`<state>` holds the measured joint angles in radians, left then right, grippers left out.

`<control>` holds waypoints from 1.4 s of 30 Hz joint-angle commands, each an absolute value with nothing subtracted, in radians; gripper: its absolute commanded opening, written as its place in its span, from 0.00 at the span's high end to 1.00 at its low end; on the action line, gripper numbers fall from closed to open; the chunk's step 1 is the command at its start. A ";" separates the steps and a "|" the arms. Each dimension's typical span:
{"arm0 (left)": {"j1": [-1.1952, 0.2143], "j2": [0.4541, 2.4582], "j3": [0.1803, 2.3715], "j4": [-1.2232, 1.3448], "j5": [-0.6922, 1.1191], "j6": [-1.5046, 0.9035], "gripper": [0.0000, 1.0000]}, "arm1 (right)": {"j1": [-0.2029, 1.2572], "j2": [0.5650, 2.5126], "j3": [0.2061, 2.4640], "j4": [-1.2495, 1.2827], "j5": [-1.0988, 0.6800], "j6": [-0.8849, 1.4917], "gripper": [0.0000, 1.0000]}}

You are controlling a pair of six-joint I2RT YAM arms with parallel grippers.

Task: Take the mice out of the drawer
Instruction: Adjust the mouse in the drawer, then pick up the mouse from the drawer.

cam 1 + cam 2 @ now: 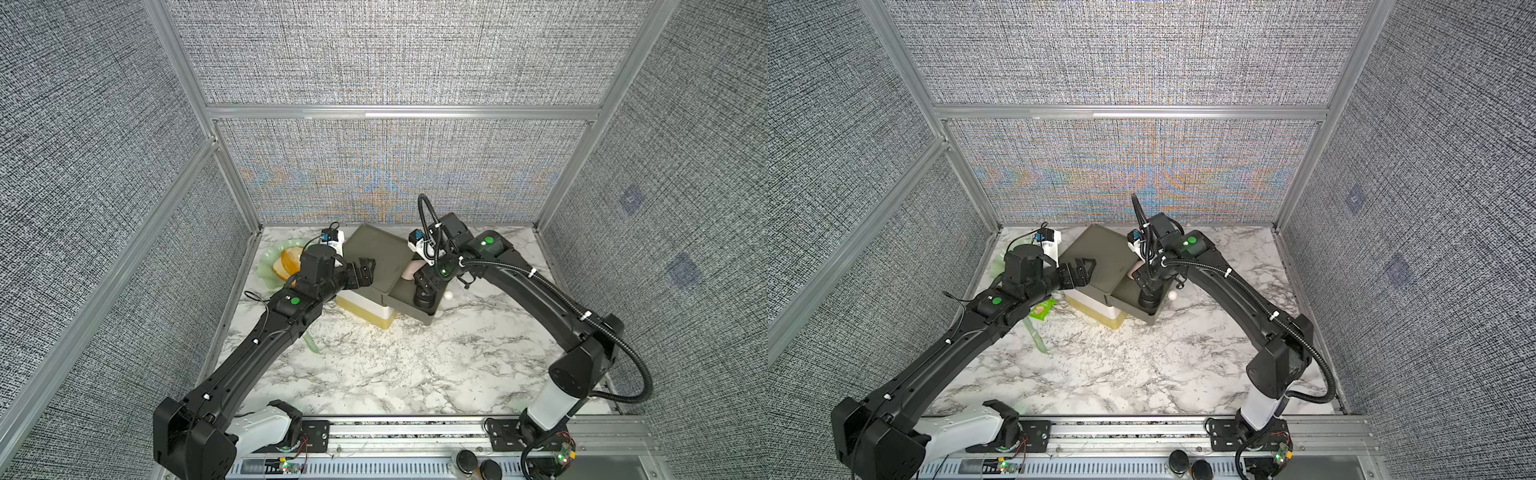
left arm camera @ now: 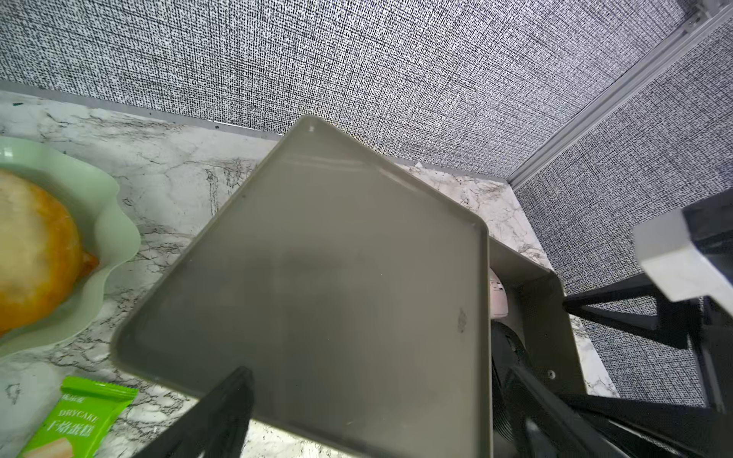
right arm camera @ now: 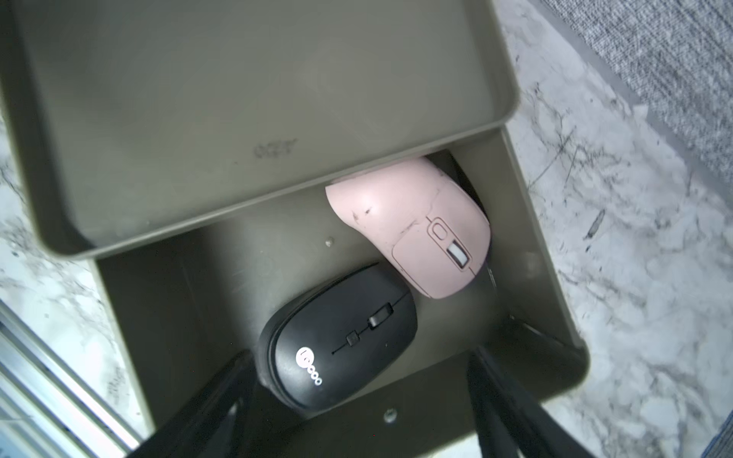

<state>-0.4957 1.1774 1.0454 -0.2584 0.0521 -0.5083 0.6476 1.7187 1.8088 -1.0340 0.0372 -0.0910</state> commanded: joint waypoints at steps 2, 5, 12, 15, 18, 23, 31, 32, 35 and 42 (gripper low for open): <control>-0.494 1.176 1.062 -0.260 0.040 -0.491 0.00 | 0.667 1.765 1.915 -1.167 0.111 0.195 0.19; -0.492 1.175 1.059 -0.256 0.042 -0.481 0.01 | 0.706 1.778 1.963 -1.195 0.167 0.373 0.19; -0.480 1.179 1.039 -0.256 0.005 -0.496 0.00 | 0.774 1.767 1.960 -1.207 0.264 0.711 0.28; -0.474 1.155 1.008 -0.218 0.030 -0.501 0.00 | 0.780 1.756 1.897 -1.184 0.267 0.826 0.29; -0.473 1.163 1.014 -0.219 0.057 -0.496 0.01 | 0.794 1.739 1.846 -1.158 0.292 0.921 0.32; -0.470 1.172 1.014 -0.213 0.079 -0.497 0.00 | 0.802 1.729 1.778 -1.124 0.324 1.053 0.35; -0.469 1.164 0.972 -0.177 0.077 -0.526 0.01 | 0.823 1.809 1.826 -1.159 0.348 1.127 0.36; -0.470 1.166 0.971 -0.176 0.074 -0.526 0.00 | 0.825 1.817 1.832 -1.160 0.345 1.129 0.36; -0.469 1.170 0.969 -0.175 0.072 -0.527 0.01 | 0.839 1.840 1.901 -1.191 0.367 1.129 0.37; -0.468 1.176 0.968 -0.185 0.050 -0.526 0.01 | 0.829 1.832 1.823 -1.197 0.343 1.179 0.37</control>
